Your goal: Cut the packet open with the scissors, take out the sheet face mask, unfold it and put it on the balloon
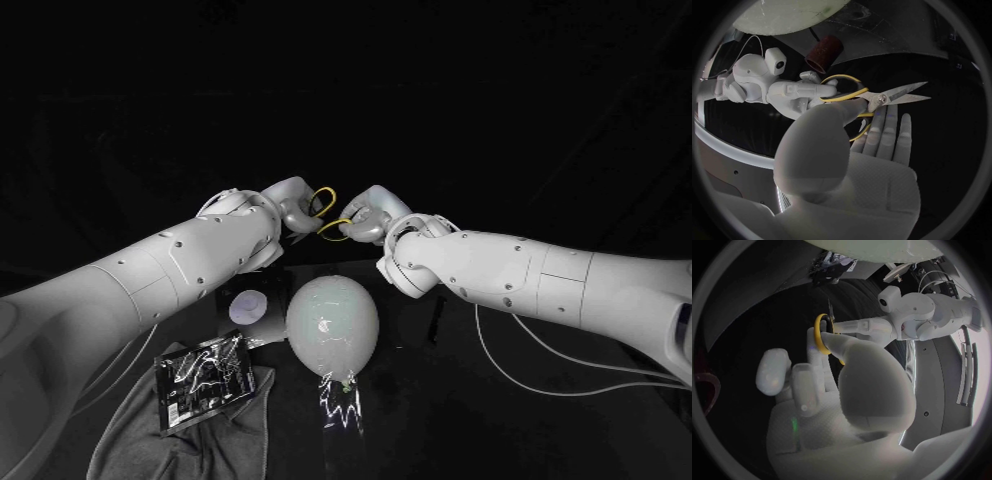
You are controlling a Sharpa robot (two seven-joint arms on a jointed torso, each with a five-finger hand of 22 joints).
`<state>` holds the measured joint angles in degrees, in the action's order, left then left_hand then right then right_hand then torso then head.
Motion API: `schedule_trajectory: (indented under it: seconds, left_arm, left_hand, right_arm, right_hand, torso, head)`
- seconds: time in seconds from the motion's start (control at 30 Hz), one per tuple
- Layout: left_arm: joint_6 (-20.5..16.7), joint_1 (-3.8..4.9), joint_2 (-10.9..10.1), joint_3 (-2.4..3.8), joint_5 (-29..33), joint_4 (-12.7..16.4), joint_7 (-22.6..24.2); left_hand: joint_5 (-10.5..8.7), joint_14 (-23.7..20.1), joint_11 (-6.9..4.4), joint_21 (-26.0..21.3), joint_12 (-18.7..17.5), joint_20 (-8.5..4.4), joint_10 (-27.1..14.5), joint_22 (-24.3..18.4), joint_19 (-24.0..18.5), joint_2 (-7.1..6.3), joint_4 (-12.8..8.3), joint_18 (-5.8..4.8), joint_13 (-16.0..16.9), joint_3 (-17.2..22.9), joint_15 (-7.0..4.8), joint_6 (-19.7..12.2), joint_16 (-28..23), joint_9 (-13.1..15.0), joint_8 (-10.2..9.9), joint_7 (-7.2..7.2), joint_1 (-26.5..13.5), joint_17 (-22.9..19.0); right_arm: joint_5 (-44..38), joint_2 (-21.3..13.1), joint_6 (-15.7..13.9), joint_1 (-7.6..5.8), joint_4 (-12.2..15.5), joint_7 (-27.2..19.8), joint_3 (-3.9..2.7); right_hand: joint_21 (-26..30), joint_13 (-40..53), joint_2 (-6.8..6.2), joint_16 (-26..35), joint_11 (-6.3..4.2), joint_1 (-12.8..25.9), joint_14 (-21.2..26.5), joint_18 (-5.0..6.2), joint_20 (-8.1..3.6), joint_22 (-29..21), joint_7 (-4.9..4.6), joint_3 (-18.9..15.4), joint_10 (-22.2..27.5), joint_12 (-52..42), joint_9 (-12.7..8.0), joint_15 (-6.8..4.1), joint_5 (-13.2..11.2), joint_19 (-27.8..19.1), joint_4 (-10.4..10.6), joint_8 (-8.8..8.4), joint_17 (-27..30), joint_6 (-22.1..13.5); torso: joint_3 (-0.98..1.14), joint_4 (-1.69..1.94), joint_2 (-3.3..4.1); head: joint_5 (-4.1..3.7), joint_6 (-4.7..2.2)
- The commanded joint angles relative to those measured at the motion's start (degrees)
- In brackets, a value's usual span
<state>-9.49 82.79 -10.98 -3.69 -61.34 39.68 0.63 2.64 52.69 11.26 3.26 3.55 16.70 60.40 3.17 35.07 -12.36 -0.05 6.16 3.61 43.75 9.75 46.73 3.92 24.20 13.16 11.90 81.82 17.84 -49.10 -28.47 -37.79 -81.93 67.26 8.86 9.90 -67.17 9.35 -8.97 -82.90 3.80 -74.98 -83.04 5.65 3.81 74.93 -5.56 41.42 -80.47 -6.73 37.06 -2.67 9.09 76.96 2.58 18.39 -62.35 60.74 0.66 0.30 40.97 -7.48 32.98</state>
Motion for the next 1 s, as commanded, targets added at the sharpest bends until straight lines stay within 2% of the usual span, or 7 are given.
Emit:
schedule_trajectory:
  seconds: [0.03, 0.17, 0.2, 0.3, 0.53, 0.73, 1.0]
  left_arm:
    - [0.3, -0.16, 0.0, -0.14, -2.1, 0.2, -2.0]
    - [0.1, -0.15, -0.3, -0.1, 0.4, 0.5, -1.4]
    - [-0.1, -0.15, -0.3, -0.09, 1.0, 0.6, -1.1]
    - [-0.6, -0.15, -0.6, -0.03, 3.2, 0.6, -0.2]
    - [0.4, -0.15, -1.2, 0.07, 8.7, 0.6, 2.4]
    - [3.5, -0.16, -1.4, 0.14, 13.1, 0.2, 4.1]
    - [6.1, -0.16, -1.4, 0.18, 19.0, -0.4, 4.8]
  left_hand:
    - [0.14, -1.3, 0.29, -0.3, 0.2, 0.03, -1.0, -0.2, -1.8, -1.02, -0.6, -1.39, 0.0, 0.4, 0.24, -0.7, -0.3, -0.4, -0.7, 2.97, -0.5, -0.4]
    - [0.14, -2.0, 0.52, -0.2, 0.3, -0.02, -1.5, -0.1, -2.3, -0.75, 0.6, -1.72, 0.0, -0.2, 0.46, -0.8, -0.2, -0.8, -1.0, 3.17, -2.6, -0.8]
    - [0.12, -2.2, 0.69, -0.2, 0.4, -0.04, -1.7, -0.1, -2.5, -0.63, 2.2, -1.79, 0.1, -1.4, 0.62, -0.7, -0.1, -0.9, -1.1, 3.41, -4.8, -0.9]
    - [0.11, -2.2, 0.69, -0.1, 0.6, -0.05, -1.8, -0.1, -2.7, -0.47, 3.6, -1.82, 0.1, -2.8, 0.61, -0.7, 0.0, -1.1, -1.2, 3.37, -6.5, -1.0]
    - [0.1, -2.5, 0.7, -0.1, 0.8, -0.04, -2.2, -0.1, -3.2, -0.15, 5.8, -1.89, 0.1, -6.4, 0.62, -0.7, 0.1, -1.6, -1.6, 3.33, -8.4, -1.4]
    - [0.09, -5.9, 1.32, -0.2, 0.3, 0.01, -5.1, -0.2, -4.5, 0.07, 5.8, -2.27, 0.1, -9.0, 1.48, -1.6, -0.3, -2.1, -2.2, 3.61, -6.9, -2.4]
    - [0.08, -6.6, 1.37, -0.3, 0.5, 0.02, -5.6, -0.2, -4.9, -0.36, 5.3, -2.35, 0.1, -10.9, 1.65, -1.7, -0.2, -2.3, -2.3, 3.52, -5.9, -2.8]
  right_arm:
    - [-2.2, 0.3, -2.2, -0.38, -0.8, 1.3, -0.35]
    - [-2.3, 0.5, -1.9, -0.41, -1.4, 1.7, -0.4]
    - [-2.4, 0.6, -1.8, -0.42, -1.4, 1.8, -0.41]
    - [-2.4, 0.6, -1.6, -0.42, -1.7, 2.0, -0.42]
    - [-2.5, 0.8, -1.4, -0.44, -2.3, 2.4, -0.44]
    - [-2.2, 0.9, -1.6, -0.44, -2.5, 2.5, -0.44]
    - [-1.9, 0.9, -1.7, -0.44, -2.6, 2.6, -0.44]
  right_hand:
    - [-0.3, 0.0, 0.61, -0.4, -2.82, -0.1, -0.3, -0.62, -0.11, 8.4, 0.32, 2.2, -3.3, -0.4, -0.1, 0.02, 0.3, 0.4, -2.7, 0.28, -0.1, 0.2]
    - [-0.4, 0.1, 0.61, -0.4, -2.83, 0.0, -0.4, -0.63, -0.12, 8.4, 0.34, 2.3, -3.4, -0.4, 0.0, 0.0, 0.4, 0.4, -2.8, 0.31, -0.3, 0.2]
    - [-0.4, 0.1, 0.61, -0.4, -2.83, 0.0, -0.4, -0.63, -0.12, 8.4, 0.34, 2.3, -3.4, -0.4, 0.0, 0.0, 0.4, 0.4, -2.8, 0.31, -0.3, 0.2]
    - [-0.3, 0.1, 0.6, -0.5, -2.84, 0.0, -0.4, -0.61, -0.12, 8.4, 0.34, 2.3, -3.4, -0.4, 0.0, 0.0, 0.4, 0.4, -2.8, 0.31, -0.4, 0.2]
    - [-0.4, 0.1, 0.6, -0.5, -2.84, 0.0, -0.5, -0.62, -0.12, 8.4, 0.34, 2.3, -3.4, -0.4, 0.0, 0.0, 0.4, 0.4, -2.8, 0.32, -0.6, 0.2]
    - [-0.4, 0.2, 0.62, -0.6, -2.86, 0.1, -0.6, -0.63, -0.13, 8.5, 0.35, 2.3, -3.5, -0.4, 0.0, -0.01, 0.4, 0.4, -2.9, 0.36, -0.9, 0.3]
    - [-0.4, 0.3, 0.69, -0.7, -2.89, 0.4, -0.7, -0.63, -0.16, 8.5, 0.39, 2.5, -3.6, -0.4, 0.1, -0.05, 0.0, 0.4, -3.1, 0.41, -1.2, 0.3]
  torso:
    - [-0.01, 0.0, -0.04]
    - [-0.07, -0.07, -0.01]
    - [-0.06, -0.06, 0.01]
    - [-0.03, -0.04, 0.0]
    - [-0.01, -0.01, 0.01]
    - [-0.01, -0.03, 0.0]
    - [0.0, -0.02, -0.01]
  head:
    - [-0.02, 0.02]
    - [-0.03, -0.07]
    - [-0.02, -0.12]
    - [-0.05, -0.16]
    - [-0.21, -0.3]
    - [-0.27, -0.41]
    - [-0.34, -0.42]
